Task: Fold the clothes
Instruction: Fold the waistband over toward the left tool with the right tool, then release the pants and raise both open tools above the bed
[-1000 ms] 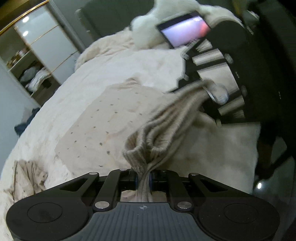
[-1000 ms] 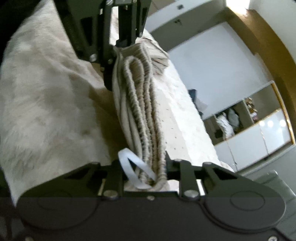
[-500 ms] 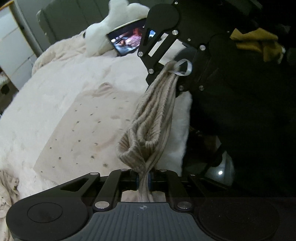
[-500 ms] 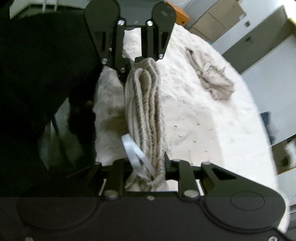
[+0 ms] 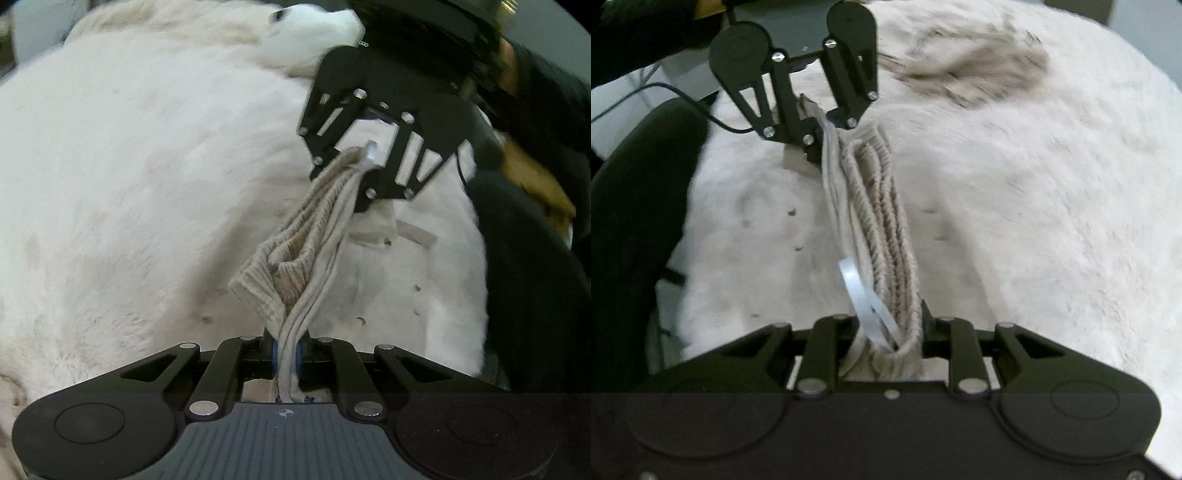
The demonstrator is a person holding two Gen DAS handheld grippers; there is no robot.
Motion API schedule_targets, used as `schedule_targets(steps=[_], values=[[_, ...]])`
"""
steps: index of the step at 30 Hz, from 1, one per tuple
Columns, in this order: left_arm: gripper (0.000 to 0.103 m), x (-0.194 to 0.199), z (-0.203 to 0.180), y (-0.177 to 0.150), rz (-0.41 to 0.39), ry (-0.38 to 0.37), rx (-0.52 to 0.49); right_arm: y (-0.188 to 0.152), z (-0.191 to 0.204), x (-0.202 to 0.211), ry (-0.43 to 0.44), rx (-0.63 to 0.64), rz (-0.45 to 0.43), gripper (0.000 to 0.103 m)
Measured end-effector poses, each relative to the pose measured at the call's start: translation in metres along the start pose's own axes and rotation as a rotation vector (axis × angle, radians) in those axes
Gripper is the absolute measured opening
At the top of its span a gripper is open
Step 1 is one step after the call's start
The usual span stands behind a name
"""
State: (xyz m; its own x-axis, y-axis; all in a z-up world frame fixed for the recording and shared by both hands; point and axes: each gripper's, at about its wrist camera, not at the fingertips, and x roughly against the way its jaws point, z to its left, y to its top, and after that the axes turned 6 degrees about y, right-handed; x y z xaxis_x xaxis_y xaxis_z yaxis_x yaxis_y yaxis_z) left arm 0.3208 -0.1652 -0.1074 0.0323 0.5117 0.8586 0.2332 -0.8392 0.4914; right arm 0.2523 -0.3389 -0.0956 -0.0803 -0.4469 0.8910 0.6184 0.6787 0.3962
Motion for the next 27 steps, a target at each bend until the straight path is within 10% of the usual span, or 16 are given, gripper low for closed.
schedule_targets(steps=[2,4,10,15,21,27], values=[[0.043,-0.018,0.016,-0.004,0.029,0.053,0.055,-0.006,-0.018,-0.015,-0.031,-0.036,0.023,0.047],[0.046,-0.029,0.029,-0.013,0.053,0.053,0.096,-0.013,-0.033,-0.02,-0.091,-0.075,0.039,0.056],[0.047,0.021,0.035,-0.079,-0.185,0.043,0.428,-0.066,-0.051,0.028,-0.273,-0.353,-0.205,0.05],[0.057,0.054,-0.024,-0.137,-0.369,0.087,0.637,-0.125,0.023,0.057,-0.49,-0.569,-0.429,0.043],[0.063,0.061,-0.096,-0.176,-0.454,0.252,0.787,-0.16,0.13,0.036,-0.426,-0.703,-0.672,0.049],[0.062,0.047,-0.115,-0.179,-0.536,0.253,0.797,-0.205,0.138,0.025,-0.263,-0.805,-0.752,0.047]])
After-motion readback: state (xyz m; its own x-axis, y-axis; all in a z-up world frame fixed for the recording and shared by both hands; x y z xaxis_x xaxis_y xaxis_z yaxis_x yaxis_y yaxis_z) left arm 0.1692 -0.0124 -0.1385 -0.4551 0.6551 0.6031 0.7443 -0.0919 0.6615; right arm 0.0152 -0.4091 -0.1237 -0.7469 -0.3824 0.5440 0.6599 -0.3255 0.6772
